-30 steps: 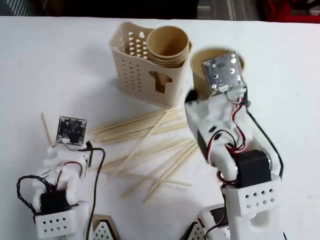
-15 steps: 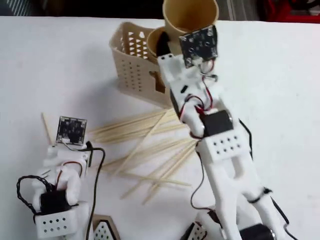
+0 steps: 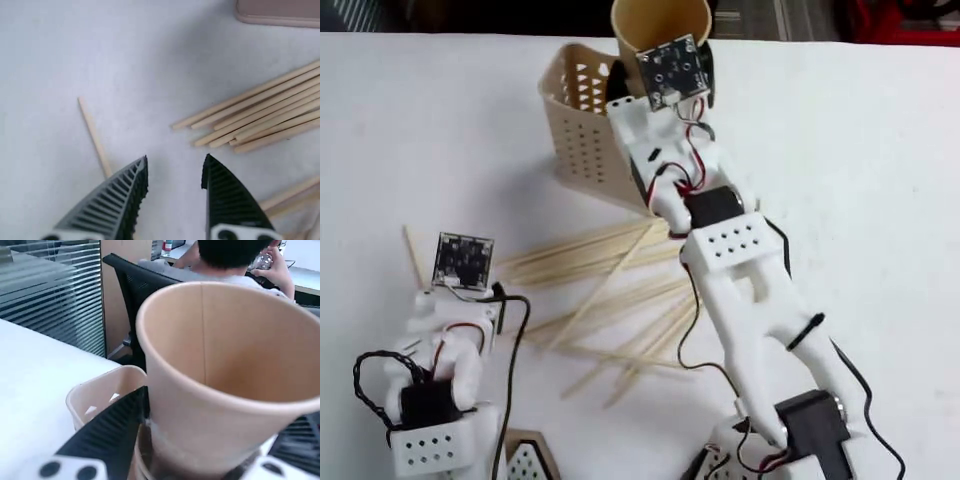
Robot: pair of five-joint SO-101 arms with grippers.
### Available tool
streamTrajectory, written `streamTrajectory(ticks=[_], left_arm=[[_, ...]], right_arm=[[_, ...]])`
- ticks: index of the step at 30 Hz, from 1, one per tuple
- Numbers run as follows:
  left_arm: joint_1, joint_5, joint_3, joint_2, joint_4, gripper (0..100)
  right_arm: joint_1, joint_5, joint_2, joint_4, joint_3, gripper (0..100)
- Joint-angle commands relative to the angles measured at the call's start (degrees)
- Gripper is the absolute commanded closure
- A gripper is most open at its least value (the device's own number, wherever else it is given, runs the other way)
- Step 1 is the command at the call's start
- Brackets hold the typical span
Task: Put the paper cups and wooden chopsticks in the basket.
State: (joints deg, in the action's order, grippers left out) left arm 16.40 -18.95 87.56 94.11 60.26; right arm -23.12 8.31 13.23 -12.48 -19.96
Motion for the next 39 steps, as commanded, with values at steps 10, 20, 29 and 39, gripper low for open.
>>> streamTrajectory(ticks=[10, 20, 29, 39], left_arm=[[0.4, -0.4, -0.3, 0.6, -1.1, 81], [0.4, -0.4, -0.3, 0.6, -1.1, 81], [0.4, -0.4, -0.3, 0.6, -1.1, 81], [0.4, -0.4, -0.3, 0.6, -1.1, 81]], right_arm=[[-0.3, 0.1, 4.0, -14.5, 3.2, 61.1], [-0.5, -3.3, 4.0, -30.3, 15.3, 46.0], [-2.1, -3.3, 4.5, -40.8, 24.8, 50.7], [-0.8, -3.0, 2.2, -38.9, 23.5, 88.9]])
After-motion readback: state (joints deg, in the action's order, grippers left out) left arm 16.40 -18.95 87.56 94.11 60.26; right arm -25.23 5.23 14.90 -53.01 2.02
